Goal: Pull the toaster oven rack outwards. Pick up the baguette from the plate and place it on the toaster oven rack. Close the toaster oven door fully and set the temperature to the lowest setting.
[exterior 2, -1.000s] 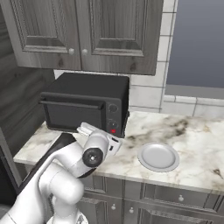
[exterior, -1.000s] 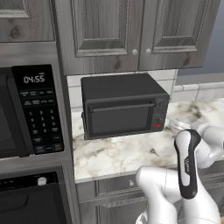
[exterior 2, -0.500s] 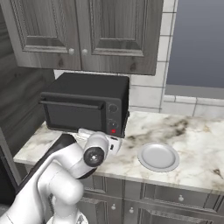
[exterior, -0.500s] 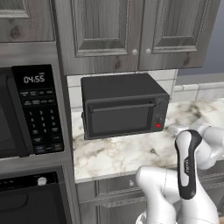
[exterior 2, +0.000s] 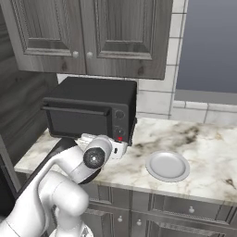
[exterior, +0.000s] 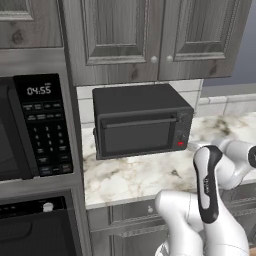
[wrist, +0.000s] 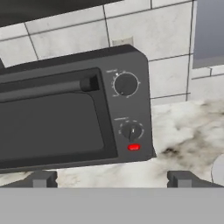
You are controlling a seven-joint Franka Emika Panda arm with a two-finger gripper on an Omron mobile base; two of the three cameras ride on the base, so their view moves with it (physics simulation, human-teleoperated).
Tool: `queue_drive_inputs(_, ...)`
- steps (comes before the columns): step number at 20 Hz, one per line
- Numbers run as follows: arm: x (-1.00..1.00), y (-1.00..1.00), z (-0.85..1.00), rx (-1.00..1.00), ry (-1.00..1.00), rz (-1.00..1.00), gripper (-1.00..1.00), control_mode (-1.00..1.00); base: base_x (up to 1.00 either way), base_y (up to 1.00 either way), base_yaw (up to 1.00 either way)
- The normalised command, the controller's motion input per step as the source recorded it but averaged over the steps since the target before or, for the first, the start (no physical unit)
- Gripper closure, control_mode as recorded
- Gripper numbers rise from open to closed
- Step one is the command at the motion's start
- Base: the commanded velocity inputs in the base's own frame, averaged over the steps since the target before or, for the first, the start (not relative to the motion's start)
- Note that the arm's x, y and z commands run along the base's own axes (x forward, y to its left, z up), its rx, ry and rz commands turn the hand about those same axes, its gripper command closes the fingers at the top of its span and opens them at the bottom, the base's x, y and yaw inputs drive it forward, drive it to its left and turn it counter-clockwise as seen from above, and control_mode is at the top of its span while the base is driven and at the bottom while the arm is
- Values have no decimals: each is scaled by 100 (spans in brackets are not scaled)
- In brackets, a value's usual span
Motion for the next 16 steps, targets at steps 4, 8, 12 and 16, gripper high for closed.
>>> queue_drive_inputs(4,24,0,-8,0,0,-5,-100,-100,0,0,0)
queue_drive_inputs(8,11,0,-20,-1,0,-4,-100,-100,0,0,0)
queue_drive_inputs(12,16,0,-6,0,0,-3,-100,-100,0,0,0)
queue_drive_inputs(16,1,0,-1,0,0,0,-100,-100,0,0,0)
